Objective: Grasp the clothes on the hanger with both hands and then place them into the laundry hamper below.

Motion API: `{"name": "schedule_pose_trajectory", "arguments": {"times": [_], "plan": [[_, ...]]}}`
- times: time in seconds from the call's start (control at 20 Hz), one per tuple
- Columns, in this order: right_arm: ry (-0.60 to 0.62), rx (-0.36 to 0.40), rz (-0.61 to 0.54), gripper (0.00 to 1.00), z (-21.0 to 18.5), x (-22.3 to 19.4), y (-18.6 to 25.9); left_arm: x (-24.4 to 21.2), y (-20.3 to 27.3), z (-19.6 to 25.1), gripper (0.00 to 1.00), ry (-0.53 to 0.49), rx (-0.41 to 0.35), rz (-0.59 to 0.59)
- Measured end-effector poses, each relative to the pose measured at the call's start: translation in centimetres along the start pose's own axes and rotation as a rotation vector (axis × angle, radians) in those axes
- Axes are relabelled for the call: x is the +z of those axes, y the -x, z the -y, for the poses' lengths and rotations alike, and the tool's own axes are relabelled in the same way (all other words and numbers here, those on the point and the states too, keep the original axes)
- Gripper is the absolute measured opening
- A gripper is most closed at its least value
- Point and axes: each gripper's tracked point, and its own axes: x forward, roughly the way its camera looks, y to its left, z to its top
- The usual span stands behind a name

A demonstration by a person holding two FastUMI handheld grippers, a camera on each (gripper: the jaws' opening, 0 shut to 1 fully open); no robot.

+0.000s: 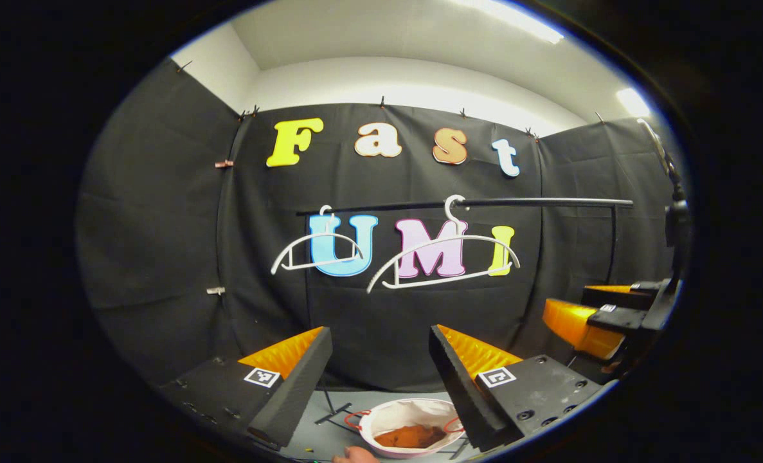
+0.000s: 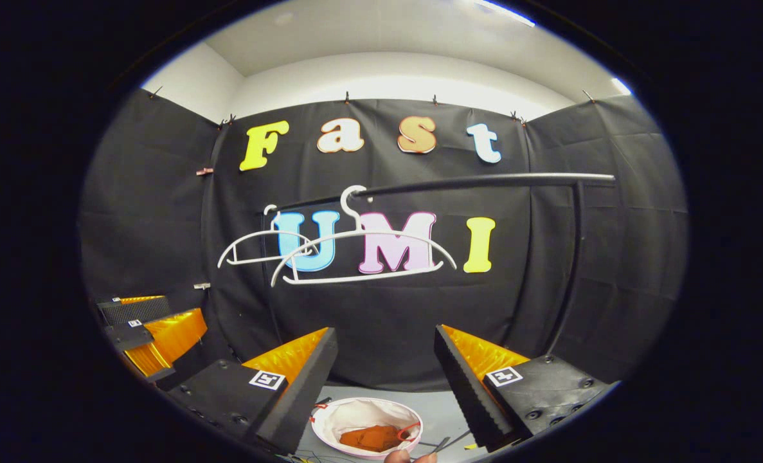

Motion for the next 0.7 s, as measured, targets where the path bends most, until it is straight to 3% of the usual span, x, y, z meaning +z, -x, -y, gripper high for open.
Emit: {"name": "schedule_pose_trajectory", "arguments": {"times": [0.35,0.7], "plan": [[-0.011,-0.018,0.076,0.97,1.2,3.7,1.9,3.7,3.0,-0.5,0.94,0.022,0.04,0.075],[0.025,-0.03,0.151,0.97,1.5,6.5,3.9,5.6,4.5,-0.5,0.94,-0.032,0.056,0.124]]}}
